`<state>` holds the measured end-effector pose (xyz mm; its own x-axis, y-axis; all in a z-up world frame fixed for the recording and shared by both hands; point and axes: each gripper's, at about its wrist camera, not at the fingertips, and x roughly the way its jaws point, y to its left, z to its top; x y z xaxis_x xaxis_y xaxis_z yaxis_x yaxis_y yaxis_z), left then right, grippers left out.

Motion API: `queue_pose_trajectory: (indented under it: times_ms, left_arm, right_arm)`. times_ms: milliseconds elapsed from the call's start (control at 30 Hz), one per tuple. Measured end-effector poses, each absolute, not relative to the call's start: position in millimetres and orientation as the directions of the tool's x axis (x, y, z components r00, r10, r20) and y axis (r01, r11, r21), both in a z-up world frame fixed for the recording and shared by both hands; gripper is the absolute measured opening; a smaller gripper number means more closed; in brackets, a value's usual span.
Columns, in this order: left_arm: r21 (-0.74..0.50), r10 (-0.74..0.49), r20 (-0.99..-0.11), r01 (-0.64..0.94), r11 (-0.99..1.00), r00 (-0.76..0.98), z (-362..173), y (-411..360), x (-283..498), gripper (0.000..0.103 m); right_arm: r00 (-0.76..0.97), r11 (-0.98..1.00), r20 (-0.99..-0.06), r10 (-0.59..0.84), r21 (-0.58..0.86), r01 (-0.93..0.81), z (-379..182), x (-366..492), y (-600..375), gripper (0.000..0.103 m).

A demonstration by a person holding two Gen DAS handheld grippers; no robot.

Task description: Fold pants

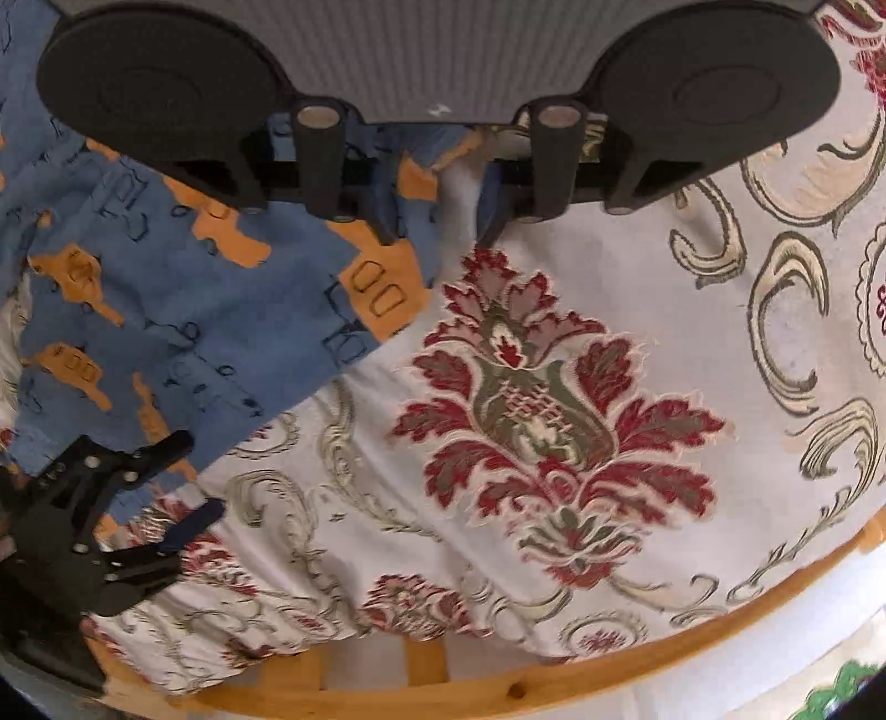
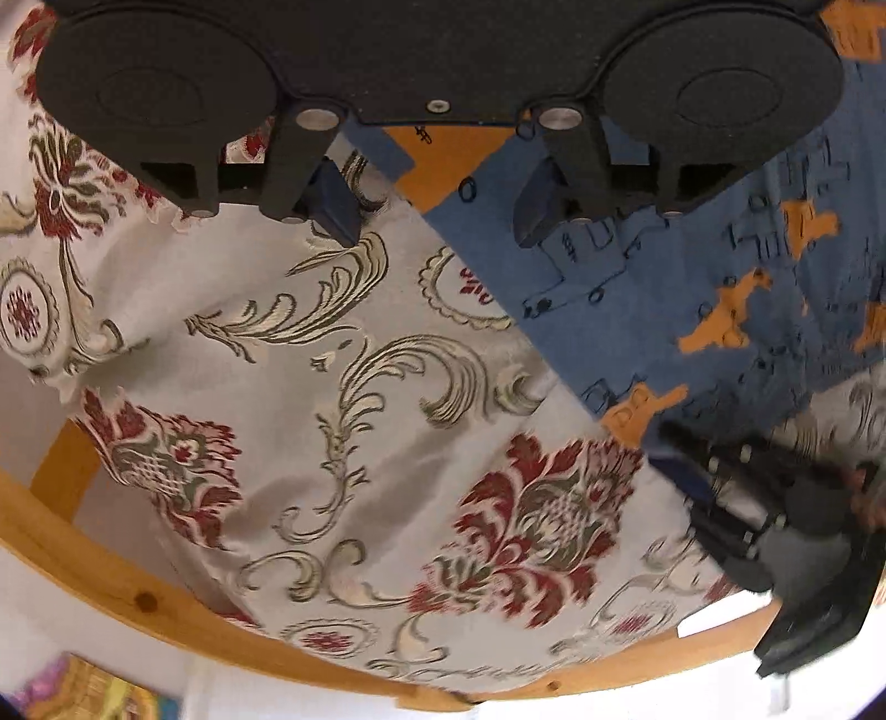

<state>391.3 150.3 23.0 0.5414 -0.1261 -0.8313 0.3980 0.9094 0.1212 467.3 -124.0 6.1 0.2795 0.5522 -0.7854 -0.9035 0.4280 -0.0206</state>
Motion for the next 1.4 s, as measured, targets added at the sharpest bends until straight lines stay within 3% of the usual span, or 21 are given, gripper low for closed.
queue_pose_trajectory:
  times_ms: [67, 133, 200, 300, 633, 1100, 1267, 1400]
  left_arm:
    - [0.100, -0.137, -0.835, 0.391, 0.915, 0.534, 25.3, 154.6, 393.0, 0.021]
    - [0.084, -0.144, -0.841, 0.388, 0.918, 0.522, 26.6, 157.5, 392.3, 0.013]
    - [0.078, -0.142, -0.848, 0.383, 0.920, 0.511, 25.6, 157.8, 392.8, 0.007]
    - [0.096, -0.126, -0.847, 0.382, 0.919, 0.517, 23.8, 152.2, 390.8, 0.002]
    - [0.233, -0.038, -0.772, 0.339, 0.912, 0.634, 40.0, 135.3, 358.8, 0.001]
    - [0.423, -0.073, -0.545, 0.349, 0.836, 0.835, 66.6, 115.0, 219.0, 0.001]
    - [0.481, -0.104, -0.496, 0.373, 0.793, 0.862, 61.9, 109.1, 165.6, 0.001]
    - [0.510, -0.123, -0.517, 0.420, 0.751, 0.847, 38.4, 106.4, 135.1, 0.001]
  right_arm:
    - [0.273, 0.406, -0.799, 0.535, -0.041, -0.913, 2.4, 466.2, -120.8, 0.054]
    - [0.280, 0.406, -0.808, 0.518, -0.056, -0.912, -0.5, 467.5, -118.6, 0.030]
    - [0.288, 0.407, -0.805, 0.518, -0.065, -0.911, 0.1, 466.0, -118.1, 0.018]
    - [0.315, 0.399, -0.798, 0.514, -0.103, -0.911, 3.4, 456.7, -118.9, 0.007]
    - [0.537, 0.459, -0.687, 0.490, -0.320, -0.829, 23.1, 376.0, -129.6, 0.001]
    - [0.783, 0.534, -0.450, 0.429, -0.573, -0.622, 49.6, 179.1, -146.7, 0.001]
    - [0.803, 0.523, -0.455, 0.384, -0.610, -0.596, 26.6, 114.4, -139.1, 0.001]
    - [0.806, 0.510, -0.476, 0.352, -0.624, -0.591, 4.1, 82.6, -128.7, 0.001]
